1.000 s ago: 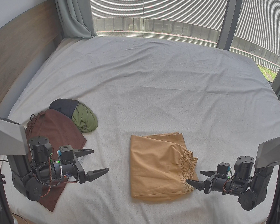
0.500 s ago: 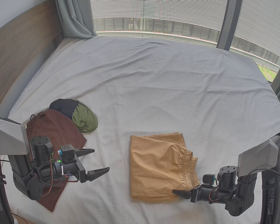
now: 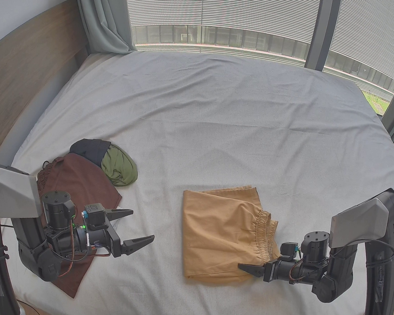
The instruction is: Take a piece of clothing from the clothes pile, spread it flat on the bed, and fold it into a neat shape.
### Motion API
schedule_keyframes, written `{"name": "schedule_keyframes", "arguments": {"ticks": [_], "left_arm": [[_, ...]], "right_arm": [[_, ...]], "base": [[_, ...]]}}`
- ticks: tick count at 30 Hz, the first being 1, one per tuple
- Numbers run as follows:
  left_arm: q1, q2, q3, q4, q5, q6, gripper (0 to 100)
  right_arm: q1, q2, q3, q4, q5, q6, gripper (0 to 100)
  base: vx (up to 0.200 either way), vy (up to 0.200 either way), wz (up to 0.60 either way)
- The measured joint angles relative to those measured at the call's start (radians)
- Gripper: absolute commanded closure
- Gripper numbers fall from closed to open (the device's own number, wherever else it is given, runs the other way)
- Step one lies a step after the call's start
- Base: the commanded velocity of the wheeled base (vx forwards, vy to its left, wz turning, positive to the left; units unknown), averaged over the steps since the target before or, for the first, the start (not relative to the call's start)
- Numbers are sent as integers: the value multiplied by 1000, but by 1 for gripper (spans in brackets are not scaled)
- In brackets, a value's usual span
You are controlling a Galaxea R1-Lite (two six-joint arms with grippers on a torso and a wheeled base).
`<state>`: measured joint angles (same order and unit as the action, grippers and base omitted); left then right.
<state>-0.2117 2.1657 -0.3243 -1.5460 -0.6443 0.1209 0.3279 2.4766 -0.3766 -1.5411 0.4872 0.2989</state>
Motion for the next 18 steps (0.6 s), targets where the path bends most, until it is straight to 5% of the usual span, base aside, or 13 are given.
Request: {"name": "schedule_keyframes", "arguments": {"ticks": [9,10,18], "left_arm": [[-1,0,1,0,1,0,0],[-1,0,1,0,1,0,0],[-2,1,1,0,1,0,0]], "right_arm": [[0,0,-25,-1,-14,28,0],[0,0,-25,-1,-14,28,100],[2,1,-27,0,-17,28,100]], "base": [[0,0,0],[0,0,0],[0,0,0]]}}
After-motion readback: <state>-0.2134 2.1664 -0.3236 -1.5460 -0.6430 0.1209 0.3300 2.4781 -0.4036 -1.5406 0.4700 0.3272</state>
